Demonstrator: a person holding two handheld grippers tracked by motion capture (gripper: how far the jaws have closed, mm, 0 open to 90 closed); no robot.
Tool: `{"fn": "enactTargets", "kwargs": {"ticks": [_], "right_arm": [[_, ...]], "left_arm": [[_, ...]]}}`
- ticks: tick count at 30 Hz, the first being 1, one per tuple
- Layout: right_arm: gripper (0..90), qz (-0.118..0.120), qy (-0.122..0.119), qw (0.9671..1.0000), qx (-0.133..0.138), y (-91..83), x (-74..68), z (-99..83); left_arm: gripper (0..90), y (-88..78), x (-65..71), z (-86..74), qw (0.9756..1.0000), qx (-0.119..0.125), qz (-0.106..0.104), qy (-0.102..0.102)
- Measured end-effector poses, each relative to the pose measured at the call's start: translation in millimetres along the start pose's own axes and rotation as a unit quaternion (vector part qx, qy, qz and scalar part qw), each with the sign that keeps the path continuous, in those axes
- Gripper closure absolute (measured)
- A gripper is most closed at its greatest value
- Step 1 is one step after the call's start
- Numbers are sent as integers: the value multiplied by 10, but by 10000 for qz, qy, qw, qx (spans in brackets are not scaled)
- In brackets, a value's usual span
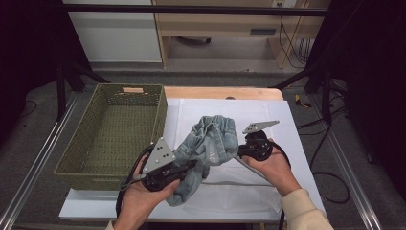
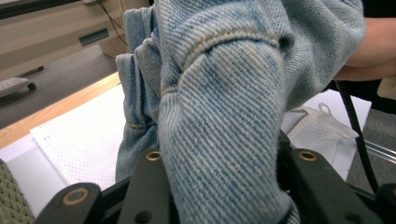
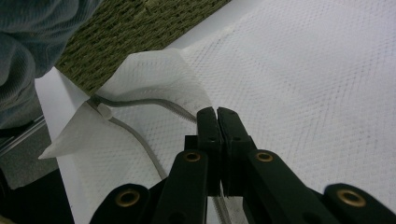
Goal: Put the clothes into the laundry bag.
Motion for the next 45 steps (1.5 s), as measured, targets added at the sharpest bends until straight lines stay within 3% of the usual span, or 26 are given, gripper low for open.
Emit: {"fn": "enactTargets", "kwargs": {"ticks": [16, 27, 37, 45], "right_arm": [[889, -33, -1, 10000, 46, -26, 11, 41], [889, -82, 100, 9999, 94, -53, 55, 17], [889, -106, 187, 9997, 99, -65, 72, 35], [889, -132, 216, 9996, 106, -81, 103, 44]], "left_arm": [[640, 85, 254, 35, 9993, -3, -273, 252], [640, 149, 257, -34, 9993, -85, -286, 221], [640, 262, 347, -140, 9985, -171, -493, 193], [641, 340, 318, -247, 9978, -300, -568, 137]]}}
Point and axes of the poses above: each handheld gripper's, and its own axes: y roughly forward along the jaws, z roughly out of its top, x roughly to its right, the point moved 2 cm from there along y, roughly forward along the jaws, and after that the axes turned 14 degrees about -z, right-handed, at the moved point
